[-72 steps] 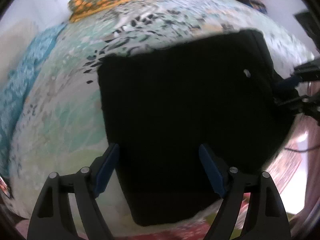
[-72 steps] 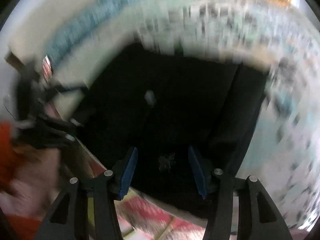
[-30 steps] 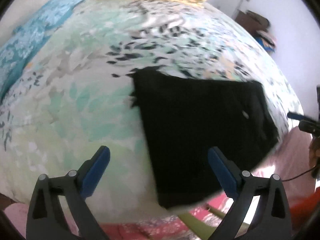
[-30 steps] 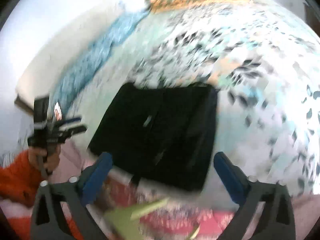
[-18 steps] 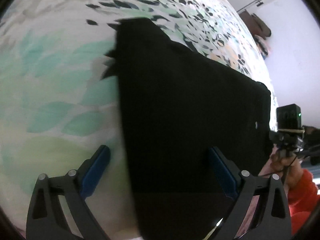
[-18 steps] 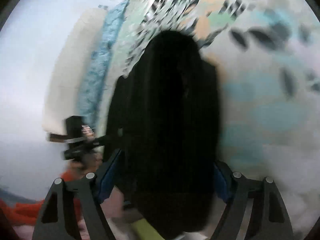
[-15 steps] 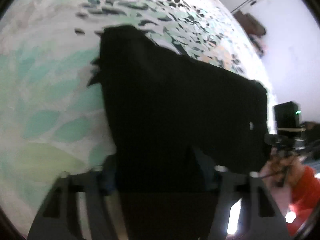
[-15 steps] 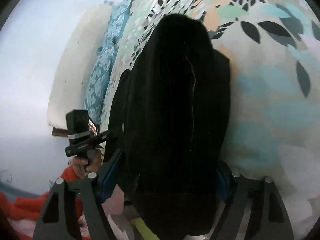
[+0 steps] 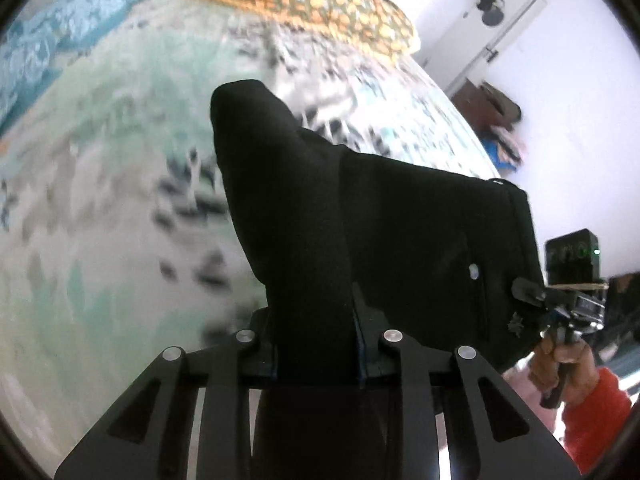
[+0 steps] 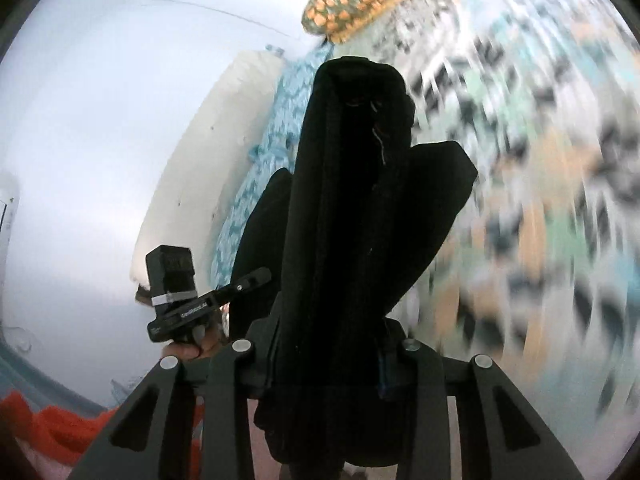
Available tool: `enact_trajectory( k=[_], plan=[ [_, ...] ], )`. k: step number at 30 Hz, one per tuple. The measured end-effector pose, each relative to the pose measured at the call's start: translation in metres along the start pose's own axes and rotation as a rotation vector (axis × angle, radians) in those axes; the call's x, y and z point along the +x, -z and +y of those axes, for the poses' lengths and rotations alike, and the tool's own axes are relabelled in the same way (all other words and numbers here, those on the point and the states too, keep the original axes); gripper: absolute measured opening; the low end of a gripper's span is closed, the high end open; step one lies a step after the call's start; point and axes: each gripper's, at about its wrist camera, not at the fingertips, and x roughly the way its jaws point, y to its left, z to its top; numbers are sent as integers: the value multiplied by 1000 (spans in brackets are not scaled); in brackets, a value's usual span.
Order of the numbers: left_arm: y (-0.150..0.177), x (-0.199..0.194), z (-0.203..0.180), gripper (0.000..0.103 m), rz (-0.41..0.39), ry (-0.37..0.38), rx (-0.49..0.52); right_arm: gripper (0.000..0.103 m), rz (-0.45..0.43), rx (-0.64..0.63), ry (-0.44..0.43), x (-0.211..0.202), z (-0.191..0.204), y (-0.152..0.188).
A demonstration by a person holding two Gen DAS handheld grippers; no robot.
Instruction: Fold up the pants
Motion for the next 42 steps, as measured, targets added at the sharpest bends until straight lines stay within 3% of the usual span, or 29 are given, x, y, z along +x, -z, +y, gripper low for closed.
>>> enact_trajectory(
  k=[1,2,3,5,7,9,11,13,16,18,22,26,31,38,42],
  plan=[
    [-9,8,0,36,-8,-47,16,46,-3,-23,49,5,-1,-9],
    [-15,19,1,50,-10,-128,29,50,-8,-34,127,8,-5,-16],
    [-17,27,3,63,-13,-224,32,62,-9,-6,227,13,-18,-20],
    [-9,39,9,64,-5,-373,43,64,-19,51,374,10,-34,-15],
    [7,36,15,67,2,-383,39,64,-55,53,448,-3,-35,1],
    [29,23,19,78,-20,-403,38,69,-85,-42,561,-20,-16,28],
    [52,6,15,88,-69,-455,53,79,-97,-135,615,-31,7,47],
    [71,-15,8,92,-138,-490,69,103,-129,-226,662,-43,38,66],
    [88,-42,-14,99,-208,-511,67,103,-135,-318,771,-46,87,96],
    [94,-52,-26,99,-205,-479,55,103,-137,-331,858,-38,102,106],
    [102,-70,-51,99,-194,-472,69,103,-182,-290,857,-37,114,135],
    [109,-82,-70,100,-229,-546,141,103,-215,-347,857,-31,140,146],
    [111,-92,-68,100,-215,-504,107,103,-225,-408,893,-25,161,147],
    [116,-97,-67,100,-218,-483,104,103,-189,-425,902,-15,160,154],
    [117,-98,-70,100,-226,-512,122,103,-186,-430,907,-14,159,156]
  ],
)
